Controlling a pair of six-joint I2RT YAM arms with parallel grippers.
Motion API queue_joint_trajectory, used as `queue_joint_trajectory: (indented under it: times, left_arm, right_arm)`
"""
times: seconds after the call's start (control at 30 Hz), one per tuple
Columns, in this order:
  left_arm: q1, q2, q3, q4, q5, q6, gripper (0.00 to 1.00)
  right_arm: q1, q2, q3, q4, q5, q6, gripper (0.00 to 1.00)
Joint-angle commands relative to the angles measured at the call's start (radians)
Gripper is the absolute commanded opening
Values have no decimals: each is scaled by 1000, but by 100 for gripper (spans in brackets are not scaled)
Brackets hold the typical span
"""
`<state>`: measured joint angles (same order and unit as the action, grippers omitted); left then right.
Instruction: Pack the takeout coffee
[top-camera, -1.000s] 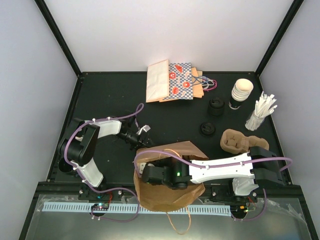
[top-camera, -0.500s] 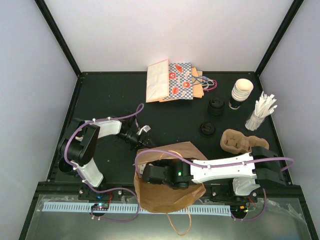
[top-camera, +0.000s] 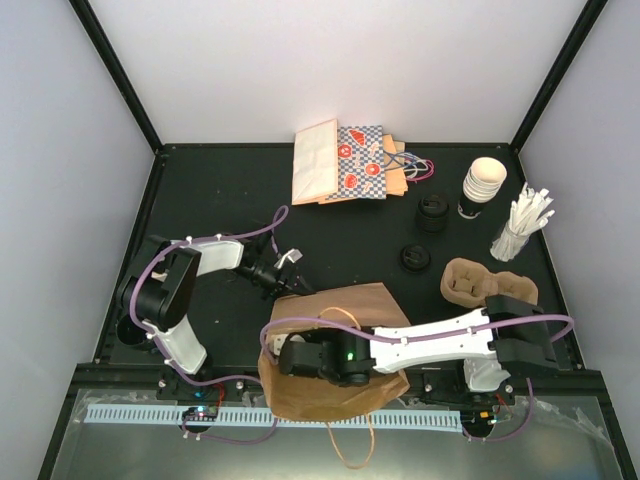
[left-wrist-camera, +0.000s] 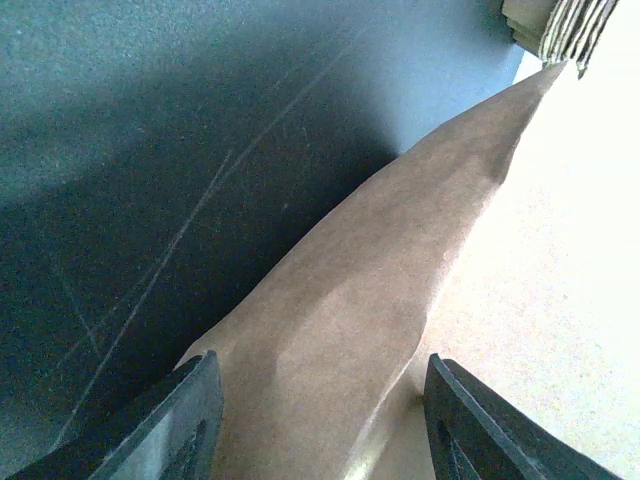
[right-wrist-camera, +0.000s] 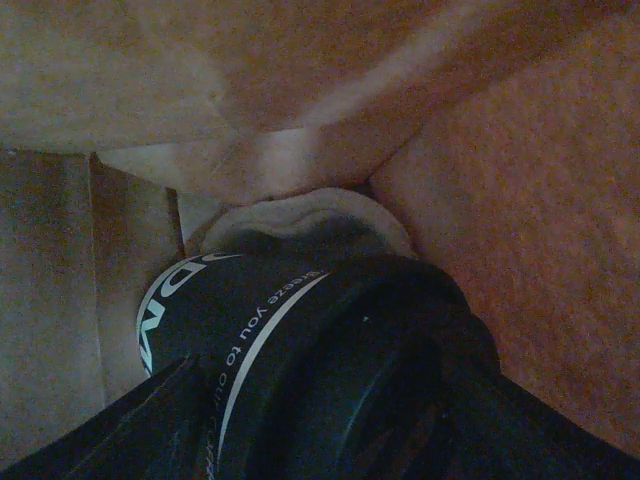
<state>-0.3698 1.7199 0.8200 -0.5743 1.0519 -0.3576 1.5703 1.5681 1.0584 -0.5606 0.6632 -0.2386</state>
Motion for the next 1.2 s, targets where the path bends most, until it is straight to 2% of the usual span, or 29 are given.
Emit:
queue_joint_trajectory:
  times: [0.0, 0.13, 0.33, 0.5, 0.63, 0.8, 1.03, 1.17]
  left_arm:
    - [-22, 12, -6, -22, 89, -19, 57]
    - [-29, 20, -21, -1, 106, -32, 57]
    - [-41, 23, -27, 4, 140, -35, 57]
    - [-43, 3, -34, 27, 157, -56, 54]
    - [-43, -5, -50, 50, 179, -70, 54]
    - [-41, -8, -53, 36, 189, -60, 54]
    - [-38, -31, -37, 56, 189, -101, 54]
    - [-33, -69, -23, 63, 162, -135, 53]
  right_arm:
    - [10, 80, -67, 32, 134, -78, 67]
    - [18, 113, -113, 131, 248, -141, 67]
    - [21, 97, -184, 278, 274, -246, 67]
    - [2, 135, -194, 261, 210, -225, 63]
    - [-11, 193, -215, 249, 216, -218, 61]
    - [-41, 185, -192, 156, 79, -146, 55]
    - [-41, 200, -116, -12, -216, -69, 47]
    - [-41, 194, -119, -13, -206, -25, 44]
